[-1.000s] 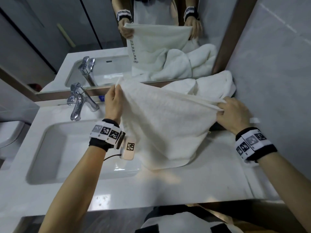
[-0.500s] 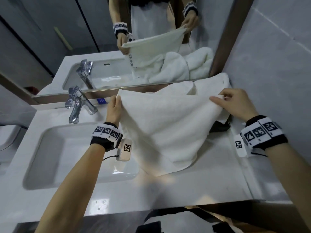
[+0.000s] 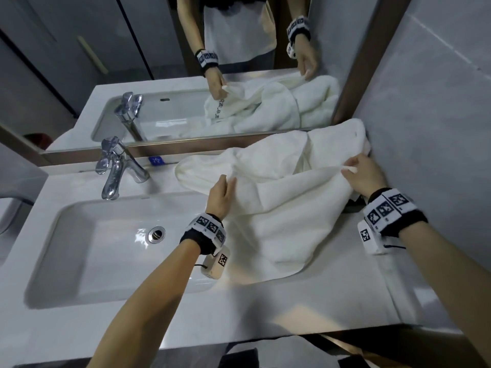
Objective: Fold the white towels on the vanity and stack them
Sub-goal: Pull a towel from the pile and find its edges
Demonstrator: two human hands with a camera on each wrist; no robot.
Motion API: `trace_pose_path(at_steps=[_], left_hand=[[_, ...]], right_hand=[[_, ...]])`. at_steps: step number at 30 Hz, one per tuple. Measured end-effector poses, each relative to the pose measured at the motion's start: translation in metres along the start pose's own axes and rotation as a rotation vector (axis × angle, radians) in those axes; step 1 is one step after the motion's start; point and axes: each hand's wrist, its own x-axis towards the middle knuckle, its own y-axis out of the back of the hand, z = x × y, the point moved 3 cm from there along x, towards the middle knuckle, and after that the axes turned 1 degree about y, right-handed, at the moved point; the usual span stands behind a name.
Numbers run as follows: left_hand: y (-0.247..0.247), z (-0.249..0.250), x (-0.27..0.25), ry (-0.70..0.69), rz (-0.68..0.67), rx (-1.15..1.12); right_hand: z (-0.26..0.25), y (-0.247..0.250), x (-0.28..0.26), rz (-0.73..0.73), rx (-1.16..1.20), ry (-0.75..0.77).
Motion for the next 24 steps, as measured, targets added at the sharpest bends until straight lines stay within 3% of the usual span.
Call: trace_pose_path(at_steps=[2,4,6,8,11,15,19,24], left_hand=[[-0.002,0.004,-0.002,-0.017,-0.02,-0.012],[-0.003,0.011,-0.004,-0.06,-0.049,-0.011],[-0.001,0.019,-0.006,-0.114,-0.066,-0.001],[0.002,0.028,-0.009,-0.17,-0.071,-0.005],[0.008,0.037,-0.013,-0.253,-0.072,-0.003],[0.013,0.04,-0.019,-0.312,-0.061,0.007],[0.015,0.027,-0.027,-0.194,-0.056,-0.08],[0.012,0.009,-0.034,-0.095,-0.056,0.019]], right_hand=[[-0.013,-0.001,-0.004,0.054,-0.115,0.133],[-0.039,-0.008,-0.013,0.028,-0.028,0.335],[-0.071,-0.023,-0.025,-0.148,0.114,0.527],[-0.098,-0.04,-0.037,-0.319,0.189,0.607],[-0.124,-0.063,-0.044,-0.448,0.231,0.636],[-0.139,-0.082,-0.046,-0.494,0.207,0.688],[-0.141,-0.085,-0.047,-0.455,0.253,0.678],[-0.142,-0.054,-0.038,-0.304,0.328,0.63]])
